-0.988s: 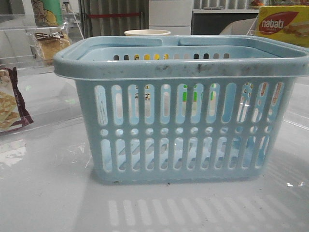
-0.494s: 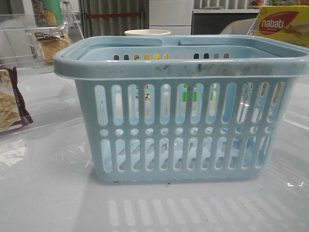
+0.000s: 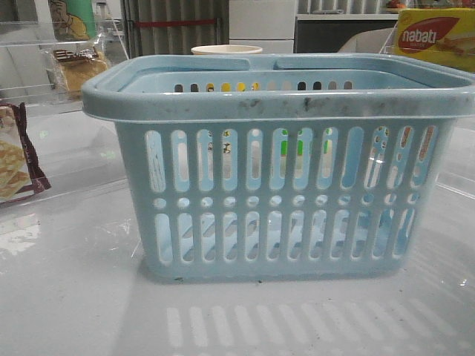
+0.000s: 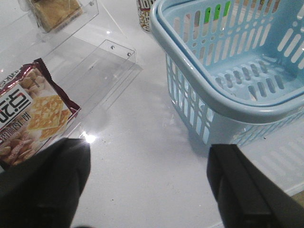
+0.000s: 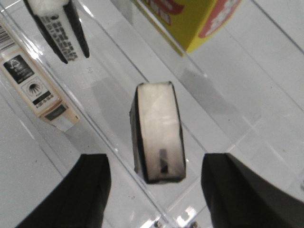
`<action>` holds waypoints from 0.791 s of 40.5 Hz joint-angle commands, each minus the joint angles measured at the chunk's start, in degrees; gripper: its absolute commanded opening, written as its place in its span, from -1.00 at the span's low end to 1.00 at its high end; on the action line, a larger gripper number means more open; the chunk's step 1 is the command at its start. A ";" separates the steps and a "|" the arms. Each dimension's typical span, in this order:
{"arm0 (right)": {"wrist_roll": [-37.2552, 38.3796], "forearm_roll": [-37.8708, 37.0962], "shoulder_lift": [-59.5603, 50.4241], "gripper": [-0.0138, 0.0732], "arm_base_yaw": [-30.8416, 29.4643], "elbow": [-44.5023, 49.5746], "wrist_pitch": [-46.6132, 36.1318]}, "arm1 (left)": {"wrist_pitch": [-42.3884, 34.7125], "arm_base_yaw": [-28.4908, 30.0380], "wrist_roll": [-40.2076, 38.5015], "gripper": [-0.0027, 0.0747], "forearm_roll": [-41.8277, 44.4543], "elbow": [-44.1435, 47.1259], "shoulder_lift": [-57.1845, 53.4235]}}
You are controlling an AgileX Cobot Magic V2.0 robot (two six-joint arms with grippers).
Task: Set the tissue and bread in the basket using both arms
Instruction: 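Grasp the black-and-white tissue pack on the shelf with the right gripper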
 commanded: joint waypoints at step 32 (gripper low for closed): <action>-0.09 2.25 -17.88 -0.29 2.07 -2.40 1.67 | -4.03 -0.45 0.07 0.52 -0.55 -1.61 0.12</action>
